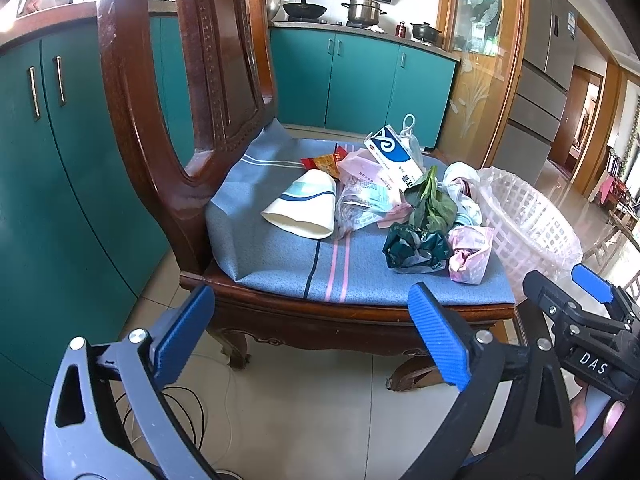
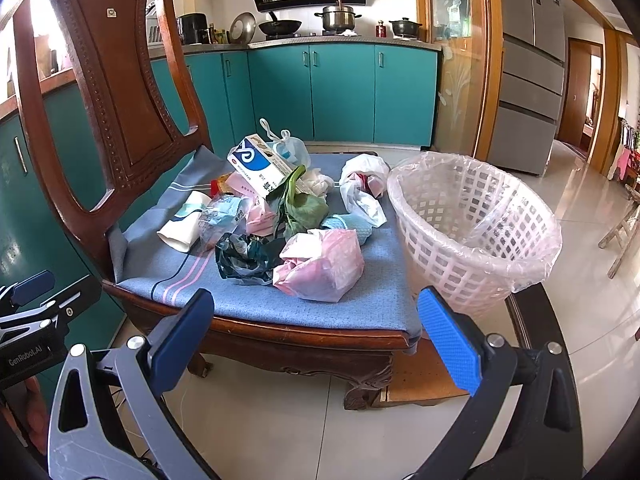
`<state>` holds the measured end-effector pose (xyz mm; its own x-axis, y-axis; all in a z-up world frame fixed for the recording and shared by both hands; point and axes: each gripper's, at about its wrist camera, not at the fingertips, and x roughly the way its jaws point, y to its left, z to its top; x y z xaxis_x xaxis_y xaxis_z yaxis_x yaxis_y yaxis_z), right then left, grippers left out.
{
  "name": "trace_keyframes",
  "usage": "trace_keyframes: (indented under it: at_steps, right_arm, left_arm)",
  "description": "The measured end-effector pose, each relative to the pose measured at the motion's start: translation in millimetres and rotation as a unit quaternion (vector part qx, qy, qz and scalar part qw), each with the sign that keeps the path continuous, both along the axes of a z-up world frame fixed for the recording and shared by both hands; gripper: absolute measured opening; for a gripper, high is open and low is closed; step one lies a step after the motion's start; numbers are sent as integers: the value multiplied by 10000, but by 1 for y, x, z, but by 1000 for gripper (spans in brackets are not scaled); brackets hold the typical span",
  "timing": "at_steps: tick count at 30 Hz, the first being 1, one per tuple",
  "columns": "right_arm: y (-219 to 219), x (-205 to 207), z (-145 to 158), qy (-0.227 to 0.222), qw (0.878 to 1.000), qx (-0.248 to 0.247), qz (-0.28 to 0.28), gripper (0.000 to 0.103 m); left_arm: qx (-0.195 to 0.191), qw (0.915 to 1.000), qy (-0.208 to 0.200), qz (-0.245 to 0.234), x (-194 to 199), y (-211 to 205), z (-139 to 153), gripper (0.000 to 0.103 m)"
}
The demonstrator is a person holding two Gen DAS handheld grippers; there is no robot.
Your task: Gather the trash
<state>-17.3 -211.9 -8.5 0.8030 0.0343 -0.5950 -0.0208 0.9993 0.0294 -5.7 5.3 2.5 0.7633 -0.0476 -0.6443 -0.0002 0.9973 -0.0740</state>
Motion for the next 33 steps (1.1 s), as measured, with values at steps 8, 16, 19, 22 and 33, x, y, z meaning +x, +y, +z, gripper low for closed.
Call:
trace_keyframes:
  at_steps: [8,16,19,22,33]
  right_arm:
    - [1,0,0,-1,10000,-6,4,100]
    - [1,0,-1,5,10000,-8,8,100]
    - [0,1,-1,11,10000,-16,14,100]
    - [1,1,-2,15,10000,-24,20,100]
    - [3,1,-4,26,10000,-37,31,100]
  left_arm:
    - [12,10000,-10,-22,-3,-3,0,98]
    - [9,10000,-6,-33,-4,-4,0,98]
    - [27,10000,-4,-38,-4,-5,0,99]
    - [25,10000,3,-40,-3,-7,0,99]
    - [40,10000,12,-52,-6,-3,-1,99]
